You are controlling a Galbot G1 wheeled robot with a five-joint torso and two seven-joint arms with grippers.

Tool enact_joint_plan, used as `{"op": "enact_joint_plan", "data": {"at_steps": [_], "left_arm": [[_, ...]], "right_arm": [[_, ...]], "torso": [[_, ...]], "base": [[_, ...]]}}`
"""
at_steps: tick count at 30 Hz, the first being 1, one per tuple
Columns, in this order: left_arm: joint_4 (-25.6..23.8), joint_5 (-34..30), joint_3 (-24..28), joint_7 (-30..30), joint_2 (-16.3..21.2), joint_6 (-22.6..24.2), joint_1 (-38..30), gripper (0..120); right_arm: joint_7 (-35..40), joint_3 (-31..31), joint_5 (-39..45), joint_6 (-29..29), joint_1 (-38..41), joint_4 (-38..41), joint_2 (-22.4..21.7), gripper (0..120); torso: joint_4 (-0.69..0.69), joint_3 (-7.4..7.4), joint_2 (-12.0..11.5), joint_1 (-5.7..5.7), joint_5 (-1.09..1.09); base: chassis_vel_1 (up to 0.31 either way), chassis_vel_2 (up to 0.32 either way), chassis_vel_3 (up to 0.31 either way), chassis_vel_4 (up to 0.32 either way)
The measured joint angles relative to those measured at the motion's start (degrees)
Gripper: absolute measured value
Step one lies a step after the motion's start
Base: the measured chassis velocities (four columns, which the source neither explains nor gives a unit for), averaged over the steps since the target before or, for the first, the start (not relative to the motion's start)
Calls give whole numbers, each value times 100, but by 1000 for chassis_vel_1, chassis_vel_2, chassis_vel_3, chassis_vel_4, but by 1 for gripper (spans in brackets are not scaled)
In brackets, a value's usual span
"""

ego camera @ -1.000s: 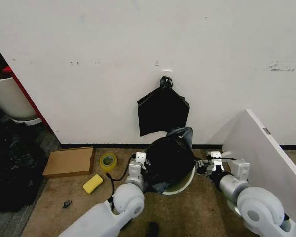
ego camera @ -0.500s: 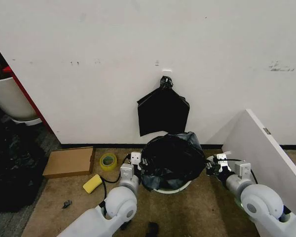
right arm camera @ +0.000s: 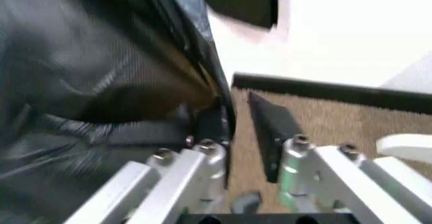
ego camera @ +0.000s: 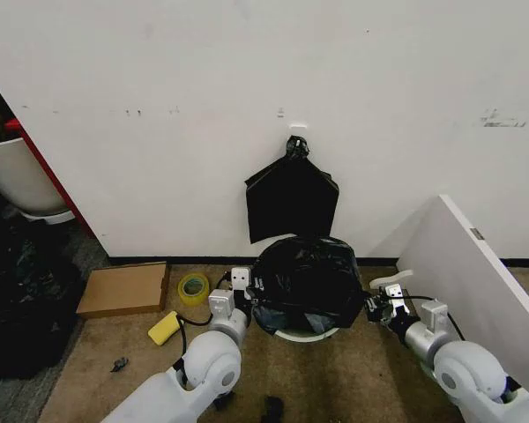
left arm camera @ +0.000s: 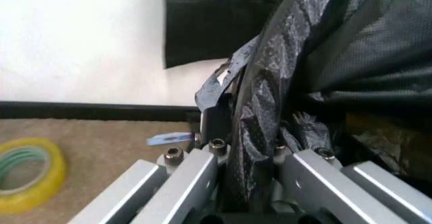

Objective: Place the garbage bag over the trash bin.

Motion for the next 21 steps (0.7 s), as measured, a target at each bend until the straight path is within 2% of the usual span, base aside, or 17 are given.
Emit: {"op": "enact_joint_plan", "data": {"at_steps": [2,4,5,12,13,15,18,21], "left_arm": [[11,-16,-85,-83,-9,57,46,0],[11,-20,-94,-91,-9,63,52,0],[11,-61,-173,-163,-5,107,91,0],[37,-486,-374,-491,-44,248,42,0],[38,-686,-462,-613,-72,311,10,0],[8,-795,-574,-680,-73,349,59,0],[-20,-875,-643,-718,-59,380,100,0],[-44,-999,-655,-759,-48,438,63,0]], "right_arm": [[19,100,175,61,-44,63,3,21],[21,112,192,66,-49,67,2,21],[29,285,321,89,-137,124,-12,32],[56,812,520,75,-604,437,31,53],[59,897,455,65,-747,614,36,62],[2,870,227,66,-827,867,-15,68],[-87,759,-58,66,-913,1167,-66,75],[-173,478,-790,66,-1076,1647,-76,86]], "torso": [[1,0,0,0,0],[1,0,0,0,0],[3,0,0,0,0],[0,0,0,0,-1],[-1,0,0,0,0],[-2,0,0,0,-1],[4,0,0,0,0],[2,0,0,0,-1]], "base": [[0,0,0,0],[0,0,0,0],[0,0,0,0],[0,0,0,0],[0,0,0,0],[0,0,0,0],[0,0,0,0],[0,0,0,0]]}}
